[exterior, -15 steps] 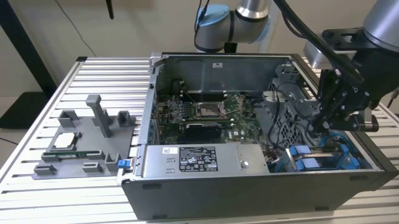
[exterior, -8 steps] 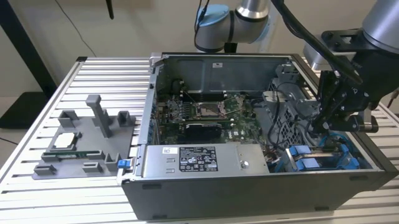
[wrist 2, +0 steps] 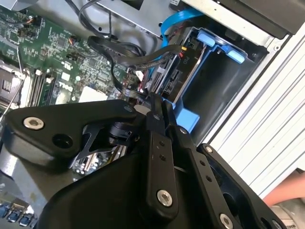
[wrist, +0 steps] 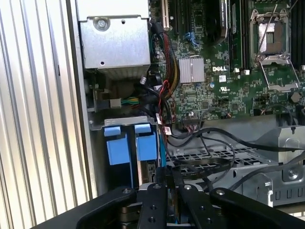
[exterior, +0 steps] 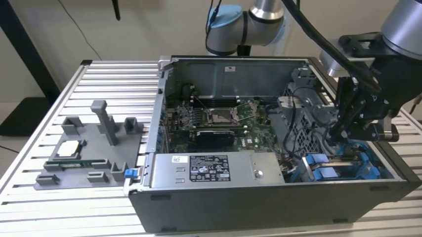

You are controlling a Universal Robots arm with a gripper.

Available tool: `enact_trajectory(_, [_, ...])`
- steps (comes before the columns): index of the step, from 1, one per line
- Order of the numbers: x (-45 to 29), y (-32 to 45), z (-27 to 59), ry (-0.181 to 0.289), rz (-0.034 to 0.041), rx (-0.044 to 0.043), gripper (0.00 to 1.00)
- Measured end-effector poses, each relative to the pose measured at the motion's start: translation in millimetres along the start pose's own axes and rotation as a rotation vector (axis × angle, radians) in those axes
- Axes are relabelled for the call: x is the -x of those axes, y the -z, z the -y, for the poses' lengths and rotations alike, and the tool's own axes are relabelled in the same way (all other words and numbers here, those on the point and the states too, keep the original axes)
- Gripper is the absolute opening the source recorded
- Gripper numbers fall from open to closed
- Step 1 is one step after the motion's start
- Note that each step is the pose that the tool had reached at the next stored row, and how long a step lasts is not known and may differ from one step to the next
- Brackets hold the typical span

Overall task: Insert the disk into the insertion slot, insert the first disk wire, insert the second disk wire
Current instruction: 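Insert the second disk wire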

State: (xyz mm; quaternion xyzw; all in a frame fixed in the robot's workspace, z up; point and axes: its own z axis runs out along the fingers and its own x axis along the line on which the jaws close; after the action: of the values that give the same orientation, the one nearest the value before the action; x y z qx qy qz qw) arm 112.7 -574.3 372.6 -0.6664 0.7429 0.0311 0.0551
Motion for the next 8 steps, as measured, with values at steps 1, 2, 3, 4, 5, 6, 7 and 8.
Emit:
enact_trajectory(1, [-0.1, -1.0, 0.0, 0.0, -0.0005, -0.0022, 0.0])
enact_trajectory(2, [-0.3, -2.2, -0.1, 0.001, -0.0006, -0.0052, 0.0])
enact_trajectory(3, [-0.4, -3.4, -0.2, 0.001, -0.0004, -0.009, 0.0])
enact_trajectory(4, [-0.6, -4.6, -0.2, 0.002, 0.0003, -0.0137, 0.0])
enact_trajectory(5, [-0.7, -5.6, -0.2, 0.002, 0.0008, -0.0186, 0.0])
enact_trajectory(6, [-0.8, -6.6, -0.2, 0.003, 0.0013, -0.0238, 0.0])
enact_trajectory(7, [-1.0, -7.7, -0.3, 0.004, 0.0018, -0.0291, 0.0])
enact_trajectory(8, [-1.1, -9.0, -0.3, 0.004, 0.0024, -0.0339, 0.0])
